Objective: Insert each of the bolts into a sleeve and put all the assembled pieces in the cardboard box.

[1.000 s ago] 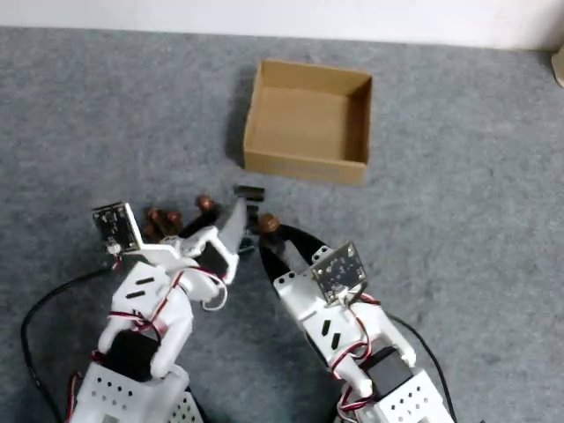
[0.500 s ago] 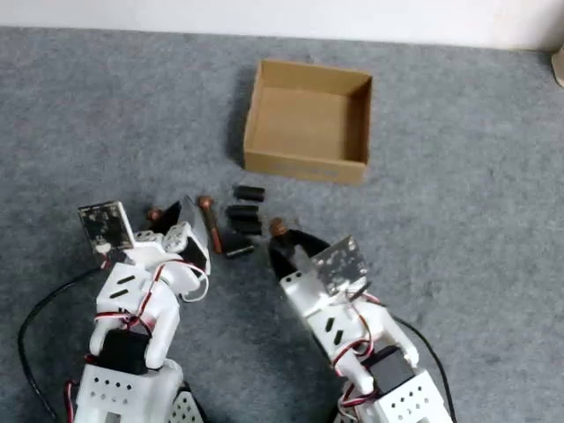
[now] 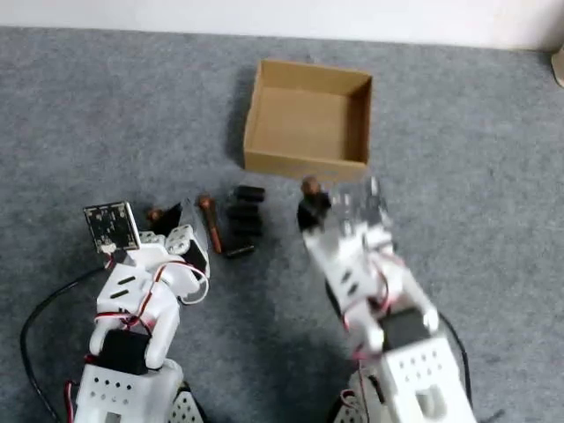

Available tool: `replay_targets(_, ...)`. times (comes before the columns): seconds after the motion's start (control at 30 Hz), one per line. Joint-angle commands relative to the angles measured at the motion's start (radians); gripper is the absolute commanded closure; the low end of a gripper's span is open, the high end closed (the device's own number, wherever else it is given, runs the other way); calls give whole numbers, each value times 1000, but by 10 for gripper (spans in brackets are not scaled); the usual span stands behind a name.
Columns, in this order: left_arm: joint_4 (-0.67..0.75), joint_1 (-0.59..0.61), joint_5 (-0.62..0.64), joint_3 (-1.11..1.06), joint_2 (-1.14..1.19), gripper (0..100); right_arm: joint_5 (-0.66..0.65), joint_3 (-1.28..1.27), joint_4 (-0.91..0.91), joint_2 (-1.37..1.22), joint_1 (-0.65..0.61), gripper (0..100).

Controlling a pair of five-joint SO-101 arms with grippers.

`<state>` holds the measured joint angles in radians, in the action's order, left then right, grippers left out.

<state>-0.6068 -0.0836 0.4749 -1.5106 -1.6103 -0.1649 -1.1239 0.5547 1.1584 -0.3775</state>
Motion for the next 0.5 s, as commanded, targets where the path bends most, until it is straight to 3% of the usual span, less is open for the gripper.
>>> replay_targets(0.0, 0, 13, -6, 7, 1, 994, -25, 360, -30, -364, 59, 994)
replay_targets(0.17, 0, 13, -6, 5, 1, 994, -25, 794, 28, -851, 147, 994)
replay_targets(0.47, 0, 13, -8, 4, 1, 994, -20, 1544, 288, -1563, 245, 994)
